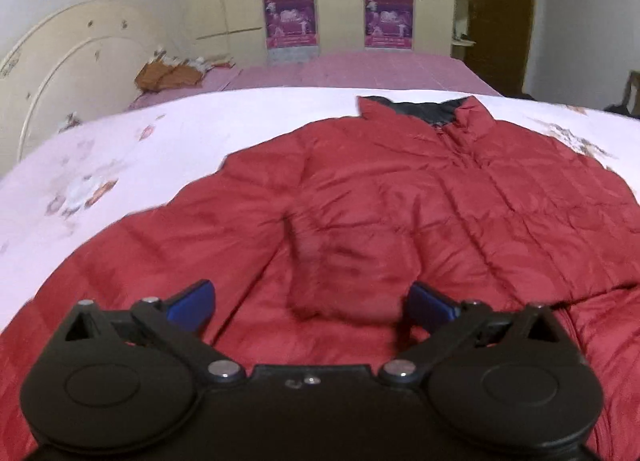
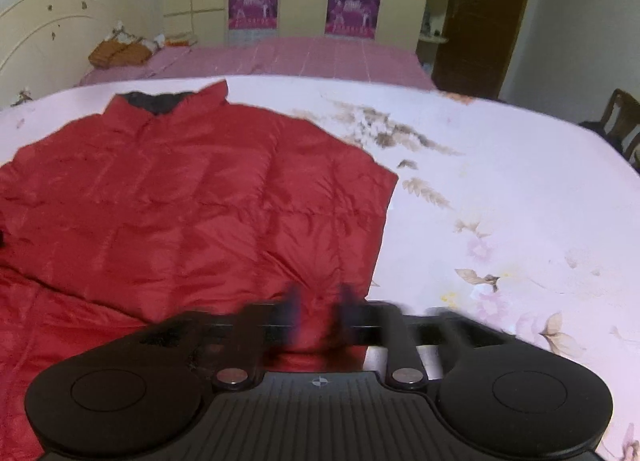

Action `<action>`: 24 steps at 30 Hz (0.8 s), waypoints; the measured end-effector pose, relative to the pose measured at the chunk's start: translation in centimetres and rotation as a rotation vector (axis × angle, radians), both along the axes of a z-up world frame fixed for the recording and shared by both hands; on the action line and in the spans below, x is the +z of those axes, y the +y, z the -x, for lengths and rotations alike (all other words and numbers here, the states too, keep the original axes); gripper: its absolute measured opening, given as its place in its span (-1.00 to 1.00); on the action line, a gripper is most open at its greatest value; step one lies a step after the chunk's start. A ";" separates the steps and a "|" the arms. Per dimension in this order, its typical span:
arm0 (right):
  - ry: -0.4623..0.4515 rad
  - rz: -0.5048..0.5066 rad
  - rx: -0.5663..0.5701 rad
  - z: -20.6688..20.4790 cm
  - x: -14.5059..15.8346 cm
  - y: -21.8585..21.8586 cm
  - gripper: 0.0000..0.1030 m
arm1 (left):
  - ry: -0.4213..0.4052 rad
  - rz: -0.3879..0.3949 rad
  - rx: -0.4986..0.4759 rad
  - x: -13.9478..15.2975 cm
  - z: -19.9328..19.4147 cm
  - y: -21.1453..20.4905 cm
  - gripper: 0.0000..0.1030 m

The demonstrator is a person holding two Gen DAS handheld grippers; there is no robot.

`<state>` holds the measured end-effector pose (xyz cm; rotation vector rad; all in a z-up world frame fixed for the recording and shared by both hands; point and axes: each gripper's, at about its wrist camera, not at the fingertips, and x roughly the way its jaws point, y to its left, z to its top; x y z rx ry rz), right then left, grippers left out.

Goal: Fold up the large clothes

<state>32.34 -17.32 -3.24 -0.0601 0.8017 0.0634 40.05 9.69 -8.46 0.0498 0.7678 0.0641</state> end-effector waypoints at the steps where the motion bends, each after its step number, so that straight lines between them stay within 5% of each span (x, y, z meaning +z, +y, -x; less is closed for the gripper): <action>1: -0.017 0.007 0.011 0.5 0.3 0.4 0.54 | -0.002 0.001 0.016 0.1 0.6 0.6 0.99; 8: -0.042 0.032 0.061 2.6 1.1 3.5 0.54 | -0.038 0.071 0.199 1.2 6.9 7.3 0.89; 15: -0.031 0.025 0.180 2.6 0.7 7.8 0.54 | -0.063 0.155 0.490 1.5 16.3 15.0 0.80; 21: -0.037 -0.002 0.312 2.1 0.8 12.8 0.54 | -0.123 0.295 0.832 1.2 25.6 21.0 0.62; 24: -0.034 -0.021 0.358 1.9 0.8 14.7 0.54 | -0.183 0.499 0.934 0.6 28.9 23.1 0.61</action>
